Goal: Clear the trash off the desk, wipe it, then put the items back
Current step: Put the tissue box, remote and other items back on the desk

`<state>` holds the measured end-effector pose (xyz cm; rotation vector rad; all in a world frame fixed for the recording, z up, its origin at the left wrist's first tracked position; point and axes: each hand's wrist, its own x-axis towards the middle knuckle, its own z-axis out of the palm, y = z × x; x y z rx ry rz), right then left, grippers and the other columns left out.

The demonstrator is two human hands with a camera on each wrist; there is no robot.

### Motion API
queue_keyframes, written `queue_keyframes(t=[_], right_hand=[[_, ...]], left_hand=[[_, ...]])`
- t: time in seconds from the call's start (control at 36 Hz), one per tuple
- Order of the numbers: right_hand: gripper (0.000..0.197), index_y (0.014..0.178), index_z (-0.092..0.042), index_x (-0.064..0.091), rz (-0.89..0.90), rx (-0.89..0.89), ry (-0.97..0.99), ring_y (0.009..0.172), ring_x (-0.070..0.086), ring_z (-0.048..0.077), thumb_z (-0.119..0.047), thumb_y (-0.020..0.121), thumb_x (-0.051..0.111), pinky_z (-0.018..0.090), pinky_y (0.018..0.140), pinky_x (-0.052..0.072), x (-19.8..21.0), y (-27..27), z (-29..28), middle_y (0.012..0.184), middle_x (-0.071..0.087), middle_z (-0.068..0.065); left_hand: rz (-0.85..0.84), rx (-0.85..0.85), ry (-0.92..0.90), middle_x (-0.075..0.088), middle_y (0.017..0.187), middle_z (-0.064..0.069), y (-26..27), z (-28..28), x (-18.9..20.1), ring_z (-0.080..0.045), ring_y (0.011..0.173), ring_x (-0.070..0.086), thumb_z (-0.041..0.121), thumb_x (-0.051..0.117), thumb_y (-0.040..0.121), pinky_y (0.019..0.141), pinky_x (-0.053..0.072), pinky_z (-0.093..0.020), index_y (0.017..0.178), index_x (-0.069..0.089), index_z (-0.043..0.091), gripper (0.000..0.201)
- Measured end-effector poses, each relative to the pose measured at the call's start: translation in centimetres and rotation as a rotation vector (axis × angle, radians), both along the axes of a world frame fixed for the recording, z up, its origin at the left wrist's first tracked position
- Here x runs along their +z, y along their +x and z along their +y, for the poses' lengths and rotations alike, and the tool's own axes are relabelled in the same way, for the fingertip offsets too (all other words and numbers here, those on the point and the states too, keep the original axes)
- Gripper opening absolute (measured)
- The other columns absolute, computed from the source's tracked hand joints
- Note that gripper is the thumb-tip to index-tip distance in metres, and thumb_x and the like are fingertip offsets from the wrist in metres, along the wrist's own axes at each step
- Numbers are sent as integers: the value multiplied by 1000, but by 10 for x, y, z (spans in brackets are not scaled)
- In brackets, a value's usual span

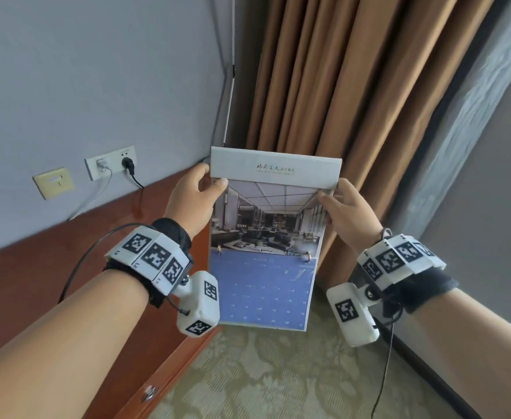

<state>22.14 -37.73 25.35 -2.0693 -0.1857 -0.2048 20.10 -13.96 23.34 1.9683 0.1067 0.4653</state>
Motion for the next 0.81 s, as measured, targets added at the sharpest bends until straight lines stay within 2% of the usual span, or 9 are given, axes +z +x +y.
queue_keyframes(t=[0.06, 0.14, 0.19, 0.31, 0.39, 0.47, 0.61, 0.72, 0.81], right_hand=[[17, 109, -12, 52, -4, 31, -34, 63, 44, 19, -22, 95, 48, 31, 57, 39, -3, 34, -5, 81, 64, 15], [14, 107, -13, 51, -13, 100, -56, 61, 45, 18, -21, 96, 47, 24, 50, 37, -4, 85, -9, 80, 62, 11], [14, 107, -13, 51, -13, 139, -84, 60, 48, 16, -22, 96, 47, 25, 53, 39, -4, 118, -6, 83, 66, 14], [12, 105, -16, 51, -34, 213, -101, 66, 53, 17, -22, 96, 47, 35, 60, 45, -3, 176, 8, 81, 64, 11], [9, 105, -18, 50, -54, 273, -97, 70, 52, 17, -19, 96, 46, 30, 62, 43, -9, 211, 24, 83, 61, 5], [12, 107, -17, 51, -27, 330, -93, 66, 52, 18, -18, 96, 46, 32, 62, 45, -19, 245, 43, 85, 64, 12], [16, 112, -17, 50, 18, 399, -101, 65, 54, 17, -19, 98, 45, 31, 61, 46, -37, 295, 77, 89, 67, 9], [13, 111, -19, 49, 32, 419, -120, 66, 55, 17, -20, 98, 45, 39, 67, 50, -44, 331, 104, 93, 67, 6], [12, 110, -19, 48, 38, 434, -153, 65, 55, 15, -21, 98, 44, 25, 56, 44, -46, 360, 121, 87, 64, 2]], left_hand=[[0, 25, -20, 61, 125, 4, 25, -4, -3, -19, 116, 56, 35, 55, 93, 98, 46, -48, 124, 56, 22, 34], [9, 90, -44, 64, 119, 6, 61, -8, -6, -18, 114, 57, 36, 56, 91, 96, 48, -48, 117, 59, 25, 29], [17, 129, -80, 66, 112, 7, 80, -10, -6, -18, 109, 60, 38, 57, 89, 93, 50, -48, 113, 60, 27, 27], [12, 217, -134, 66, 104, 4, 113, -5, -4, -18, 95, 63, 27, 56, 94, 78, 58, -43, 108, 61, 24, 16], [0, 265, -144, 63, 99, 9, 135, 4, -6, -19, 100, 61, 25, 56, 94, 81, 56, -44, 107, 60, 24, 14], [14, 306, -172, 63, 101, 11, 156, 17, -13, -18, 102, 61, 23, 56, 94, 73, 59, -39, 105, 58, 29, 12], [19, 345, -164, 58, 96, 22, 197, 48, -29, 0, 91, 57, 22, 55, 95, 86, 55, -46, 102, 54, 33, 13], [33, 366, -185, 63, 98, 17, 229, 72, -35, -14, 103, 61, 22, 57, 94, 92, 51, -49, 91, 55, 42, 19], [36, 371, -206, 64, 98, 16, 251, 87, -37, -15, 99, 64, 21, 56, 94, 89, 53, -48, 91, 57, 39, 18]])
